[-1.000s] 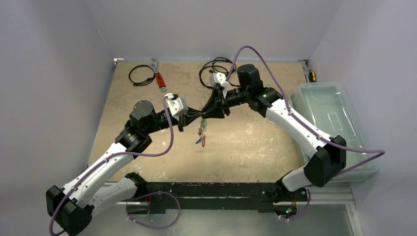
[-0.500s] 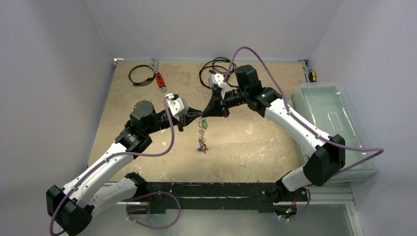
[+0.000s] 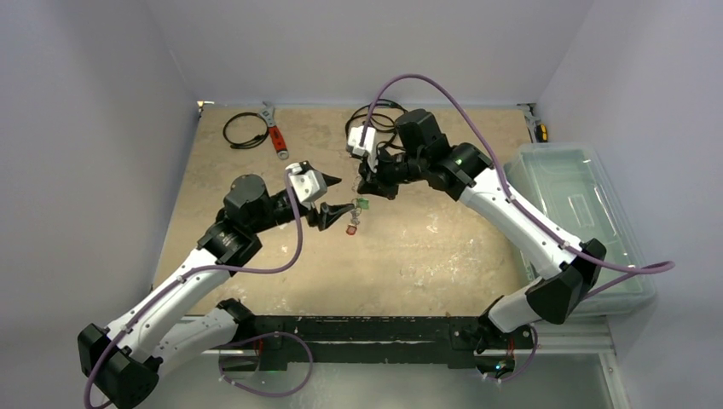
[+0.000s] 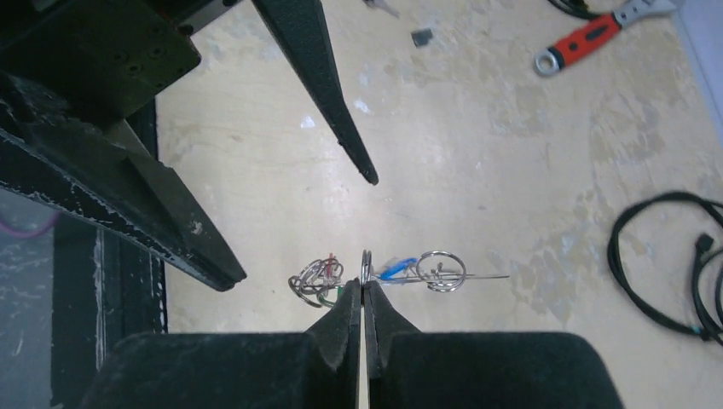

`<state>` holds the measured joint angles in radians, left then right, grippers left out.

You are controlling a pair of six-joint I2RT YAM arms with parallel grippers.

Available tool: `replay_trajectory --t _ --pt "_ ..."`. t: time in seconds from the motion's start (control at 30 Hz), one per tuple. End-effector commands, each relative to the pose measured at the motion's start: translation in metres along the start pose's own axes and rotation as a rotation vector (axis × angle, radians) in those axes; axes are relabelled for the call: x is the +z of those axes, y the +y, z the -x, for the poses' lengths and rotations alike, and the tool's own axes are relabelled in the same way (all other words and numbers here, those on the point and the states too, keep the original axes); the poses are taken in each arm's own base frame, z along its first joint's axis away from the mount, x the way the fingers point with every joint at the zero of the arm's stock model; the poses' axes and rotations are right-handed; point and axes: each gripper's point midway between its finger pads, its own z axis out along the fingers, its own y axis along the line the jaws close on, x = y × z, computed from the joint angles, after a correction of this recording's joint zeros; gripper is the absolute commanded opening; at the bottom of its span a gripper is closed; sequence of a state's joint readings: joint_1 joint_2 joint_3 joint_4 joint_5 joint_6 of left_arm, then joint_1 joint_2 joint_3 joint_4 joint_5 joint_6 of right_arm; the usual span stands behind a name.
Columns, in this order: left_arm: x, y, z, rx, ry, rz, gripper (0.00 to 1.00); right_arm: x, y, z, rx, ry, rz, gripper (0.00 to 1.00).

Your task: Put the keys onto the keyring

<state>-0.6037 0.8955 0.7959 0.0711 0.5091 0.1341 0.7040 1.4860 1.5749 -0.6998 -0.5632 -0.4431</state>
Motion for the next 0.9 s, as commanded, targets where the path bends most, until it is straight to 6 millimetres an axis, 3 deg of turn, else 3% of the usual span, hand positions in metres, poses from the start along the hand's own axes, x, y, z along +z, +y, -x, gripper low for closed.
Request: replay_trajectory --t 0.0,0.17,0.43,0.7,0.87 --pt "0.003 0.006 0.023 0.065 -0.039 0.000 0.59 -0.020 -0.009 0.009 -0.052 0.092 -0.151 0.00" --pt "0.012 0.010 0.021 0.076 -0.003 -0.016 0.51 -0.028 -0.008 0.010 -0.088 0.153 -0.222 0.00" --pt "0.022 0.012 0.033 0.095 -0.051 -0.039 0.46 -0.041 -0.001 0.012 -0.144 0.157 -0.261 0.00" --pt "0.023 -0.011 0.018 0.214 -0.018 -0.194 0.41 -0.047 0.008 0.017 -0.176 0.121 -0.254 0.00" --pt "0.031 -0.013 0.020 0.231 -0.042 -0.212 0.36 -0.046 0.015 0.019 -0.187 0.107 -0.232 0.00"
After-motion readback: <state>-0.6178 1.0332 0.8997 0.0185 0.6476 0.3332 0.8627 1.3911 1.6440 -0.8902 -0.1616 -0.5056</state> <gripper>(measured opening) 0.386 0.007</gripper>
